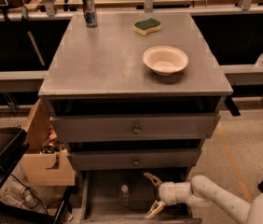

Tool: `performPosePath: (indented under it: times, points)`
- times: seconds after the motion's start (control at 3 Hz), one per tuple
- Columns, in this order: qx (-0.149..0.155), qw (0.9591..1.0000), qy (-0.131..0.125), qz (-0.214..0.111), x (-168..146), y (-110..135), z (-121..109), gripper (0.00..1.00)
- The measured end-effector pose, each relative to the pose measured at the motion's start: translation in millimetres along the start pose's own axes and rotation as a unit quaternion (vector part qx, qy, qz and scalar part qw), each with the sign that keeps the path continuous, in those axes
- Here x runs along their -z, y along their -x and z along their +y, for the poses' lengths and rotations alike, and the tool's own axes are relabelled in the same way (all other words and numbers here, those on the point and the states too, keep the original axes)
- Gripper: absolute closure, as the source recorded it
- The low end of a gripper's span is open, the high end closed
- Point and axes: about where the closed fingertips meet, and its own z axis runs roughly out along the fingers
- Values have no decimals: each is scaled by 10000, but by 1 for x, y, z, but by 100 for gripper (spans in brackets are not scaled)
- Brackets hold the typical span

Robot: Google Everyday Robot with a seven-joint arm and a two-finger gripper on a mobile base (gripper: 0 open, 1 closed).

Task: Pick water bottle from bottom drawer and place on counter

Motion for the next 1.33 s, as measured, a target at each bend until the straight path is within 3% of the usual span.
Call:
performPosePath:
  times: [0.67,1.33]
  points:
    - [-4,9979,417,-488,-63,-15,-13,0]
    - [47,9949,694,-730,-102,-28,-19,0]
